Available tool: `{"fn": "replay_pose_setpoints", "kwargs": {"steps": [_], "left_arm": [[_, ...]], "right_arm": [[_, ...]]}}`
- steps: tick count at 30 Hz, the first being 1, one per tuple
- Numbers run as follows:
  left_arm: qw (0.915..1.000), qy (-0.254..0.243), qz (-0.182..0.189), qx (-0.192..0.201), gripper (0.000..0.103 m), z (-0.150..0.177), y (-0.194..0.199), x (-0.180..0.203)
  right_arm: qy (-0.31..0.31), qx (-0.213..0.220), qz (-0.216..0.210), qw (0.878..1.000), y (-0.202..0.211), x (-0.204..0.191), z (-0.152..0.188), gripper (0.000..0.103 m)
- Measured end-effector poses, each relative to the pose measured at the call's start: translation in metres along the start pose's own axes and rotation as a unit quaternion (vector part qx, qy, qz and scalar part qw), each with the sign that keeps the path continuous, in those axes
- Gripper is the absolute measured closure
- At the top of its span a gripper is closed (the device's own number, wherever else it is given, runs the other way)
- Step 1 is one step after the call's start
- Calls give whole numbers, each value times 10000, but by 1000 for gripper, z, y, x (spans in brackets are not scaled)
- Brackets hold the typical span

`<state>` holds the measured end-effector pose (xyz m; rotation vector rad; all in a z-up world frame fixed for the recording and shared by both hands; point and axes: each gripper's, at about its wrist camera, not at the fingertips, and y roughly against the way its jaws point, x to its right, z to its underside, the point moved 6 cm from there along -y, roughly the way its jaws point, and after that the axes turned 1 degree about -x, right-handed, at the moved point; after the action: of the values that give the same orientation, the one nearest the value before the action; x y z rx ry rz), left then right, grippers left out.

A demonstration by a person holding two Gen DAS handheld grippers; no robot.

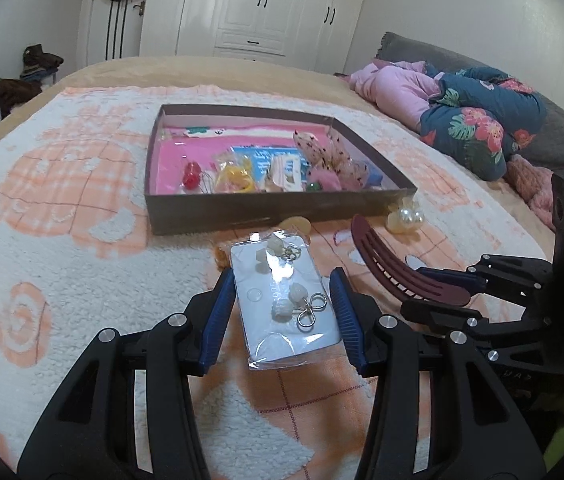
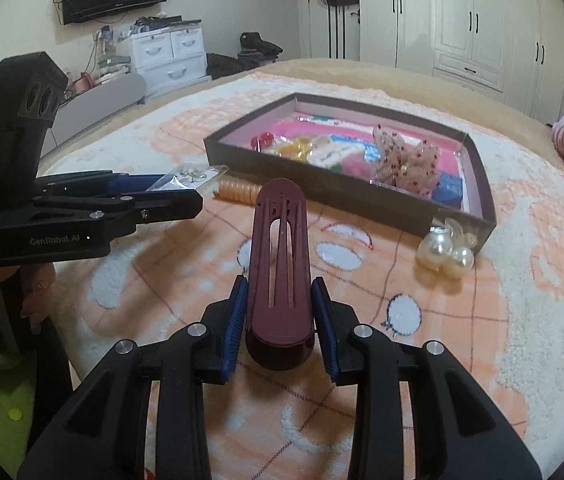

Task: Organize jewelry
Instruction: 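Grasp white earring card with left gripper while right gripper grasps maroon hair clip, then lower earring card and maroon clip into the box and open both grippers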

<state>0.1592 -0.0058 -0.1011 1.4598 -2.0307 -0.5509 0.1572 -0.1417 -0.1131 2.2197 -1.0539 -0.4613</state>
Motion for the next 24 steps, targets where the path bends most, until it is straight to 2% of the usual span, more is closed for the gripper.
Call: {"fn": "replay_pose_setpoints", "kwargs": {"steps": [12, 24], "left_arm": [[9995, 140, -116, 248, 63, -15, 12, -17], [9981, 290, -154, 523, 63, -45, 14, -36]], "right_arm": [[-76, 273, 165, 9995, 6, 14, -29, 71], [-175, 463, 377, 9981, 3, 30, -53, 71]]}}
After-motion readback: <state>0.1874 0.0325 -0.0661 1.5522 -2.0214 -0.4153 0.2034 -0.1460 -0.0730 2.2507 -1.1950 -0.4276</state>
